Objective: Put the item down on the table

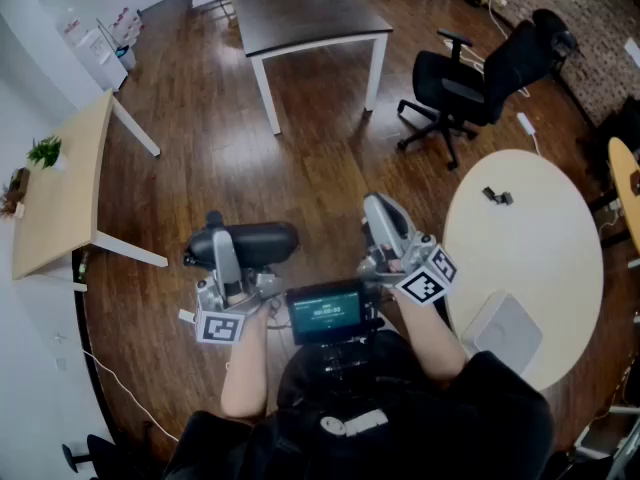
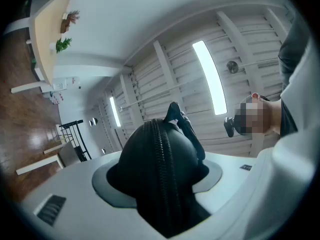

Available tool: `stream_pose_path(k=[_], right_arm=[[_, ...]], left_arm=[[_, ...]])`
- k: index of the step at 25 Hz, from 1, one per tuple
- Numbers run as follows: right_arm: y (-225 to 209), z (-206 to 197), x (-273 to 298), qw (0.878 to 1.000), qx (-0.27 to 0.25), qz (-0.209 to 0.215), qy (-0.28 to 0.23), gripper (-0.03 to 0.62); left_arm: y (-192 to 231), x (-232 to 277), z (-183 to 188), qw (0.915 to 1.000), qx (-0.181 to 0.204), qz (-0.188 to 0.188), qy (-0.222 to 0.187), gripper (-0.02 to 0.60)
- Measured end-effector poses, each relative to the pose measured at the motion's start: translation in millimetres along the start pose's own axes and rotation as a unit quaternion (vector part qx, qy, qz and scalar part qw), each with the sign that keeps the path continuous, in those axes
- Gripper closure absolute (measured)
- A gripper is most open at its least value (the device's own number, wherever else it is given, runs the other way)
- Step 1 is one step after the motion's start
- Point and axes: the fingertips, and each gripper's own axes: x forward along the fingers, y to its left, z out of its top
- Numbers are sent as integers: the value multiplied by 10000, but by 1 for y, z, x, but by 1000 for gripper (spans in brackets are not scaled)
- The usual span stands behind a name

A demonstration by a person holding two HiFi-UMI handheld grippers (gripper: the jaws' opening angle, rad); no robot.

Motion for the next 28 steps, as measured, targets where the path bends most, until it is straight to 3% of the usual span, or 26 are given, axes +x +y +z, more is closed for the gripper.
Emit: stream_pose_path(k=[10,20,28], right_arm=[[-25,13,20,9993,-346,-41,-137,585],[-134,15,102,9999,22,79,-67,585],[-208,54,148,10000,-46,64,-20,585]], left_arm=[[32,17,-11,10000,-68,-53,42,316],[119,104,-42,10000,-26,70,39,318],[168,183,-82,9999,75,93,78,318]])
